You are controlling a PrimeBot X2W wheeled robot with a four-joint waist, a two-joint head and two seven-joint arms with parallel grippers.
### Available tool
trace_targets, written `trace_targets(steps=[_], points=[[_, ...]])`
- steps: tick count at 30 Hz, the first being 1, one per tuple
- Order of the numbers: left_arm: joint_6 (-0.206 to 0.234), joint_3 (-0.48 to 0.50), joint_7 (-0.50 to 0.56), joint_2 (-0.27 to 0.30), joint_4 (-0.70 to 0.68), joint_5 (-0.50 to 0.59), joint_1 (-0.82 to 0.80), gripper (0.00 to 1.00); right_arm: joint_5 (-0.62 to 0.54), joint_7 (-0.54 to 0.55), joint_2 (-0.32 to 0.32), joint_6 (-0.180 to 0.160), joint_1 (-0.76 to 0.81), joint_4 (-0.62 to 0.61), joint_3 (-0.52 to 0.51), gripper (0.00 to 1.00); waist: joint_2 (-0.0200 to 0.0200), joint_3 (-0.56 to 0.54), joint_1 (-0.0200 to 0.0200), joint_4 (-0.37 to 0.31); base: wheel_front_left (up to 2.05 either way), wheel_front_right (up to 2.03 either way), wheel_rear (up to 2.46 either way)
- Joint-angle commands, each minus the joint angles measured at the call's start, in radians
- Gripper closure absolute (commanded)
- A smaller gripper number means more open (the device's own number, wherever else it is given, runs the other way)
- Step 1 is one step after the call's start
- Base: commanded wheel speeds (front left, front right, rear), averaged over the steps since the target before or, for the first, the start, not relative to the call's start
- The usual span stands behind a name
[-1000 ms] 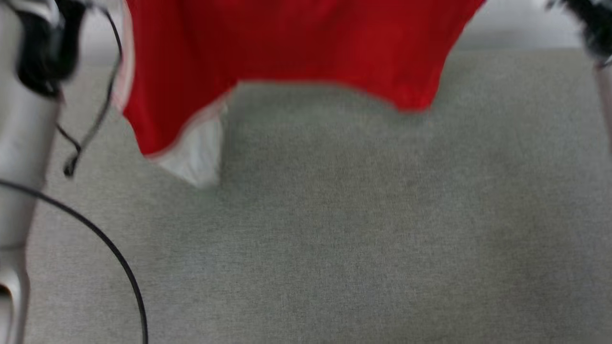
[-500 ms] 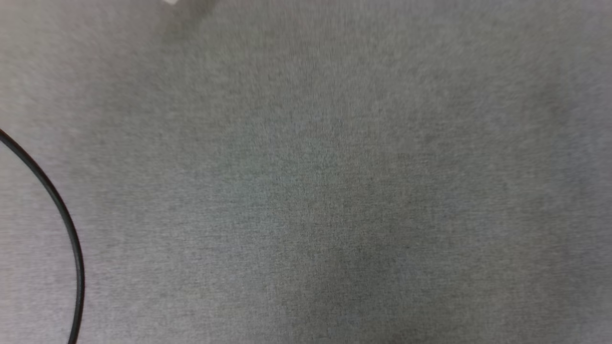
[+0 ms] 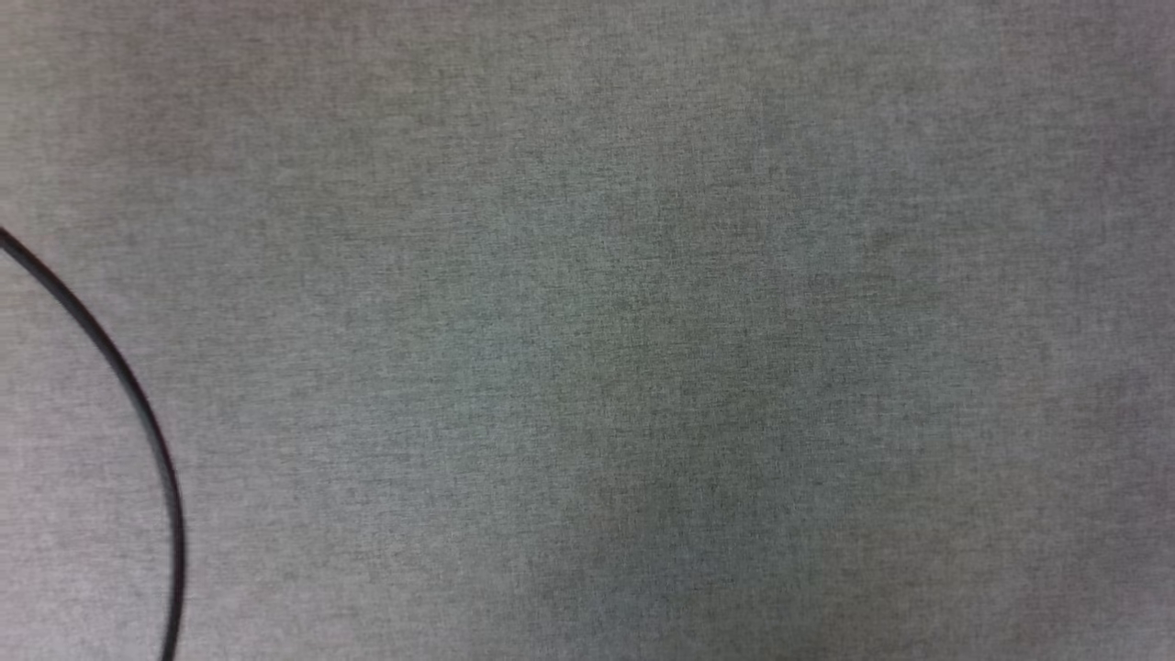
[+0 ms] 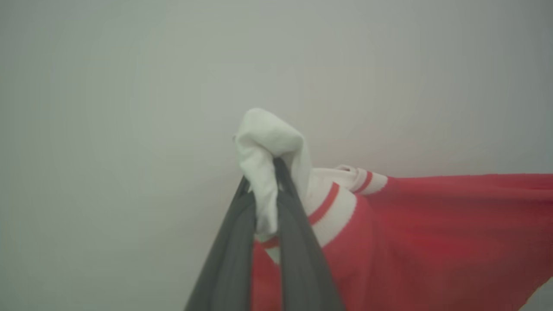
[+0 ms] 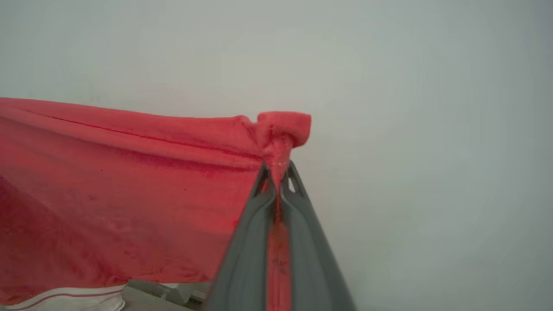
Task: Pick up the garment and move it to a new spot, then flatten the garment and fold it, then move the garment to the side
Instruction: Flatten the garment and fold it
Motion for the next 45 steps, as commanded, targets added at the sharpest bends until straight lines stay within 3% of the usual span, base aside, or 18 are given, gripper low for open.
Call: trace_targets(steps=[1, 12, 21, 24, 28, 37, 40, 45], points=[[-0.010, 0.005, -0.015, -0.004, 0.030, -0.020, 0.046, 1.00, 0.010, -0.011, -0.007, -0.002, 0.051, 0.017, 0.020, 1.00, 0.0000, -0.017, -0.0002, 0.006, 0.00, 0.00, 0.00], [-0.036, -0.025, -0.085, -0.040, 0.134, -0.128, 0.425, 1.00, 0.126, -0.045, -0.025, -0.002, 0.419, 0.060, 0.159, 1.00, 0.0000, -0.217, -0.0002, 0.024, 0.00, 0.00, 0.00], [-0.037, -0.048, -0.126, -0.016, 0.014, -0.202, 0.873, 1.00, 0.223, -0.082, -0.061, -0.002, 0.781, -0.008, 0.224, 1.00, 0.0000, -0.413, -0.0002, 0.026, 0.00, 0.00, 0.00], [-0.014, -0.032, -0.134, -0.010, -0.056, -0.218, 1.026, 1.00, 0.238, -0.098, -0.079, -0.003, 0.906, -0.051, 0.235, 1.00, 0.0000, -0.470, -0.0002, 0.029, 0.00, 0.00, 0.00], [0.044, -0.020, -0.132, 0.006, -0.187, -0.240, 1.232, 1.00, 0.245, -0.116, -0.108, -0.003, 1.079, -0.124, 0.230, 1.00, 0.0000, -0.536, -0.0002, 0.034, 0.00, 0.00, 0.00], [0.242, 0.017, -0.073, 0.084, -0.579, -0.293, 1.636, 1.00, 0.205, -0.068, -0.157, -0.004, 1.448, -0.361, 0.123, 1.00, 0.0000, -0.623, -0.0002, 0.039, 0.00, 0.00, 0.00], [0.321, 0.028, -0.041, 0.112, -0.728, -0.306, 1.758, 1.00, 0.180, -0.007, -0.148, -0.007, 1.603, -0.488, 0.034, 1.00, 0.0000, -0.638, -0.0002, 0.047, 0.00, 0.00, 0.00], [0.433, 0.051, 0.008, 0.161, -0.928, -0.320, 1.900, 1.00, 0.101, 0.152, -0.075, -0.007, 1.853, -0.745, -0.137, 1.00, 0.0000, -0.654, -0.0002, 0.054, 0.00, 0.00, 0.00]])
